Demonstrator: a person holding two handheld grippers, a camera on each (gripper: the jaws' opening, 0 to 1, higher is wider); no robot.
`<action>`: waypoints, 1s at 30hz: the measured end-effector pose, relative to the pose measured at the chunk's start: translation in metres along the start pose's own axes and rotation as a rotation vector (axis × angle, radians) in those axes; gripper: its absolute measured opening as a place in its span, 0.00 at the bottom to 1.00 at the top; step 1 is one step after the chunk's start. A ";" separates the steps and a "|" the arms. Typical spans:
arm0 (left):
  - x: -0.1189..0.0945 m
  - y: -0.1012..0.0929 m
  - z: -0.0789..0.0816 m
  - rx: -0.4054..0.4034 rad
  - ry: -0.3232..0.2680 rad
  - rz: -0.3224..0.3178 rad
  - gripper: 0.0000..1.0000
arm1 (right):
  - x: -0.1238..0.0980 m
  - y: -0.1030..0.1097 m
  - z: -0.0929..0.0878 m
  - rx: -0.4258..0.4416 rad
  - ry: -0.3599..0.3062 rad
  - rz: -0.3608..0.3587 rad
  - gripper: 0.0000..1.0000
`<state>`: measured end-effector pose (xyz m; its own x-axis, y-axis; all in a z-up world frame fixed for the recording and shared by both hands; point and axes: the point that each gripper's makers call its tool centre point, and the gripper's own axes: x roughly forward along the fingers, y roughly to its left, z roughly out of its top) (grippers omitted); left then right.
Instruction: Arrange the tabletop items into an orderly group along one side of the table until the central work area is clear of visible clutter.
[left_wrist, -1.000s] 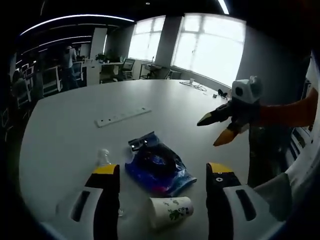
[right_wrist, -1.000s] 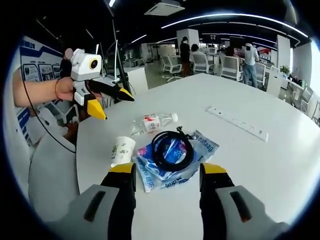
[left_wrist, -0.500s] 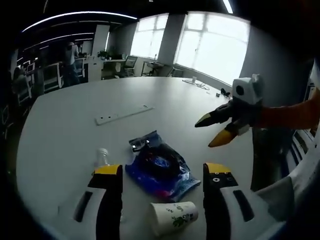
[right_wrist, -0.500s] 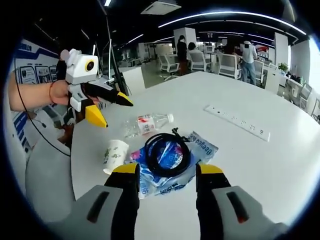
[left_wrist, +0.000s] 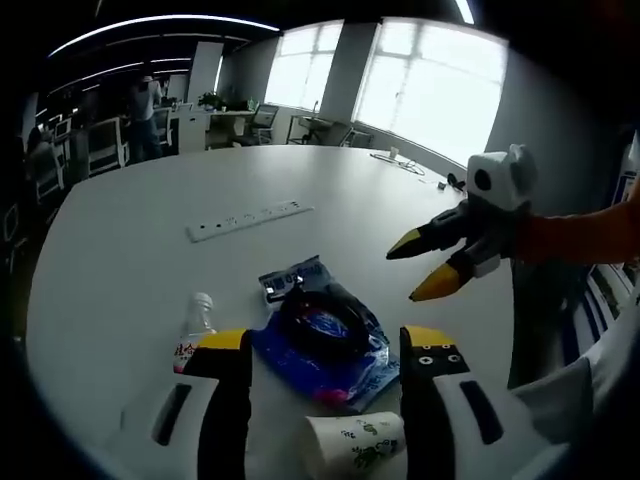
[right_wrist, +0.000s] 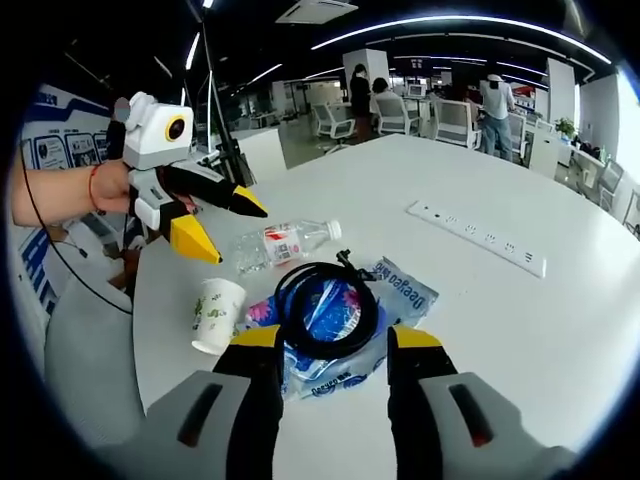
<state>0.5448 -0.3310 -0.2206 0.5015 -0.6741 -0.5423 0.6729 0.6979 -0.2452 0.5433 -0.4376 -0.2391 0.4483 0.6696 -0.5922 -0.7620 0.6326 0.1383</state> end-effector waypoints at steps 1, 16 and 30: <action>0.002 0.000 0.001 -0.005 -0.003 0.000 0.59 | 0.002 0.000 0.000 0.002 0.001 -0.001 0.39; 0.027 0.007 -0.009 -0.041 0.043 0.020 0.50 | 0.026 -0.011 -0.006 0.011 0.031 -0.014 0.33; 0.047 0.013 -0.019 -0.068 0.090 0.047 0.42 | 0.052 -0.019 -0.015 0.045 0.068 -0.037 0.28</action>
<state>0.5669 -0.3490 -0.2644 0.4788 -0.6182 -0.6234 0.6097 0.7450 -0.2705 0.5741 -0.4213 -0.2844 0.4419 0.6186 -0.6496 -0.7232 0.6742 0.1500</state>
